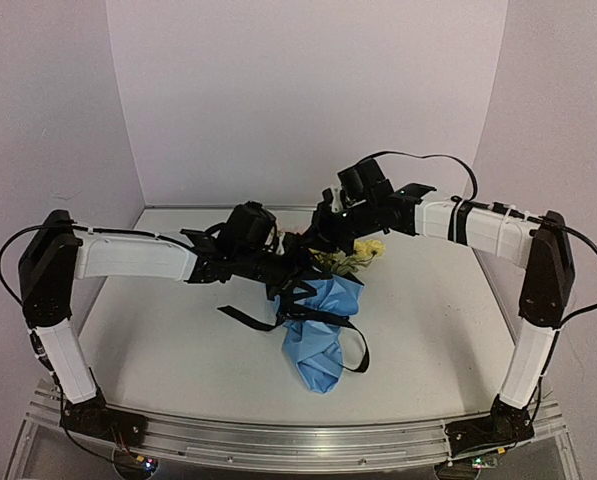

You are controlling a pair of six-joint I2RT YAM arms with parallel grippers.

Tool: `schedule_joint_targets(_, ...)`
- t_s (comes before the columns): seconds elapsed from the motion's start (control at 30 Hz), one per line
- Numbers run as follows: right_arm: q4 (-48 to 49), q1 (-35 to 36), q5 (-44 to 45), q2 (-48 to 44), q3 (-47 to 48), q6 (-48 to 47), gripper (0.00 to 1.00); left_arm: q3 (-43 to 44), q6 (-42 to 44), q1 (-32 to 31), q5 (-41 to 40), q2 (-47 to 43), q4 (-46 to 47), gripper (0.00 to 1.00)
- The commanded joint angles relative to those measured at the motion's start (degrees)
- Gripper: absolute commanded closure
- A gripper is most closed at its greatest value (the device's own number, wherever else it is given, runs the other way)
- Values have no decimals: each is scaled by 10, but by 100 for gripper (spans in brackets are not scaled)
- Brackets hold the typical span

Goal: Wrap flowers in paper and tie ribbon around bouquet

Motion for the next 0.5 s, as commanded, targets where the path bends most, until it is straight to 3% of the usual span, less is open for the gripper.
schedule_joint_targets(0.0,12,-2,5,-35,-13,-9,100,-27,108,1,-48,-101,-35,45)
schedule_joint_targets(0.23,11,-1,11,-48,-35,-6,100,-69,223,10,-157,-213,-92,50)
schedule_joint_targets(0.33,11,3,14,-51,-39,-2,100,-25,281,18,-191,-195,-159,47)
schedule_joint_targets(0.47,11,7,16,-53,-37,12,100,-6,353,26,-216,-159,-175,47)
